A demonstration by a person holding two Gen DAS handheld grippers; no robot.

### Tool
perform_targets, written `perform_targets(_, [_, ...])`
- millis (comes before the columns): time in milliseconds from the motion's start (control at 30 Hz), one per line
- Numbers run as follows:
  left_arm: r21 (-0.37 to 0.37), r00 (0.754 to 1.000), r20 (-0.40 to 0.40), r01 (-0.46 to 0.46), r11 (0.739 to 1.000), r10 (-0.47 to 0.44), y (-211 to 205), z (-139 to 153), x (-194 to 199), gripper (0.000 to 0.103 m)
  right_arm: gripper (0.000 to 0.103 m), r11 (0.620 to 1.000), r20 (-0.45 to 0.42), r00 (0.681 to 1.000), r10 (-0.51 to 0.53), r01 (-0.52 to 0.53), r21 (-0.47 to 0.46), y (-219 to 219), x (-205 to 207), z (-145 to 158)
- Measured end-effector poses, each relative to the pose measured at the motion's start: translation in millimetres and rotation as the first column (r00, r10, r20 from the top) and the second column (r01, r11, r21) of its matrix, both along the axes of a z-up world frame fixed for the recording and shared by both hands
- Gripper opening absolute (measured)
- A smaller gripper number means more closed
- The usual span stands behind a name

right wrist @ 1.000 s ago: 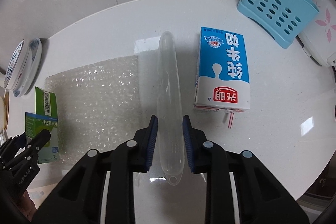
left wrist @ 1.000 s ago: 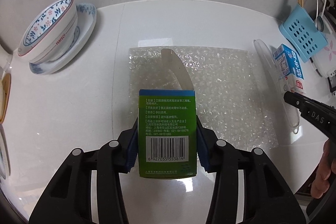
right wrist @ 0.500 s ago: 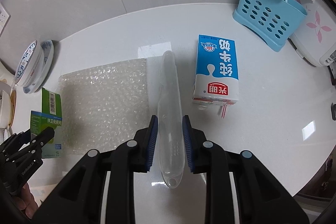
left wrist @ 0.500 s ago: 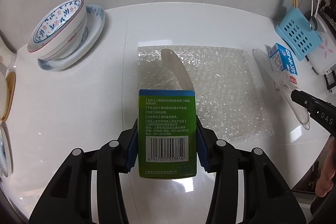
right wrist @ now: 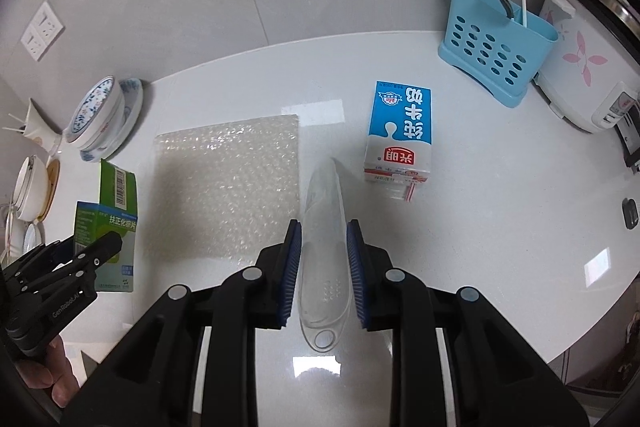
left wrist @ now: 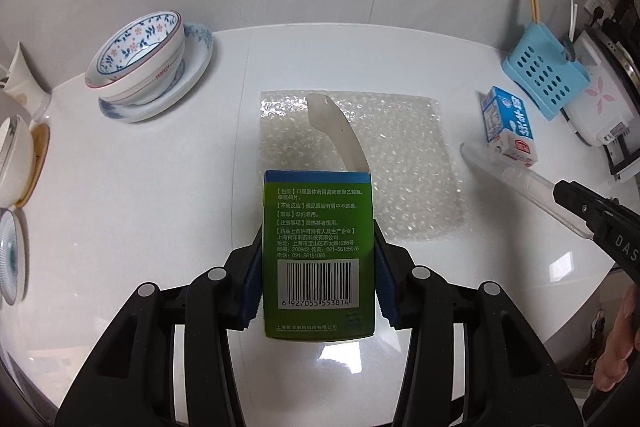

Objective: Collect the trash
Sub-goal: 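Lift the green box and clear tube with both grippers off the counter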

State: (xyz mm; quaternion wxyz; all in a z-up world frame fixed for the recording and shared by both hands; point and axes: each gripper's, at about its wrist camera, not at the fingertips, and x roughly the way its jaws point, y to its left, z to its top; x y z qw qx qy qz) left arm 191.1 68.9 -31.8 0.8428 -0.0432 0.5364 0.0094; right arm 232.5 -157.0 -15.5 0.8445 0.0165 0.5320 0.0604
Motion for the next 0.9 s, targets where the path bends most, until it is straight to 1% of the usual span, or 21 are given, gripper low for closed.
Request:
perform_targets(300, [-0.037, 1.000, 0.006, -0.015, 0.999, 0.015, -28, 10, -45, 0.045, 0.022, 0.999, 0.038, 0.998, 0.040, -0.040, 0.009, -18, -44, 20])
perform_targets(400, [-0.067, 1.000, 0.003, -0.021, 0.998, 0.021, -34, 11, -58, 0.045, 0.022, 0.999, 0.054, 0.998, 0.043, -0.044, 0.004, -24, -58, 24])
perform_targets(500, [-0.067, 1.000, 0.002, -0.022, 0.998, 0.022, -41, 9, -71, 0.045, 0.022, 0.999, 0.068, 0.997, 0.048, -0.049, 0.000, -31, -72, 27])
perform_targets(733, [-0.070, 1.000, 0.003, -0.011, 0.997, 0.012, -56, 6, -94, 0.045, 0.022, 0.998, 0.079, 0.995, 0.055, -0.056, 0.003, -45, -97, 28])
perform_targets(900, [-0.081, 1.000, 0.004, -0.001, 0.997, 0.001, -63, 4, -108, 0.045, 0.022, 0.998, 0.076, 0.995, 0.060, -0.061, 0.003, -55, -114, 23])
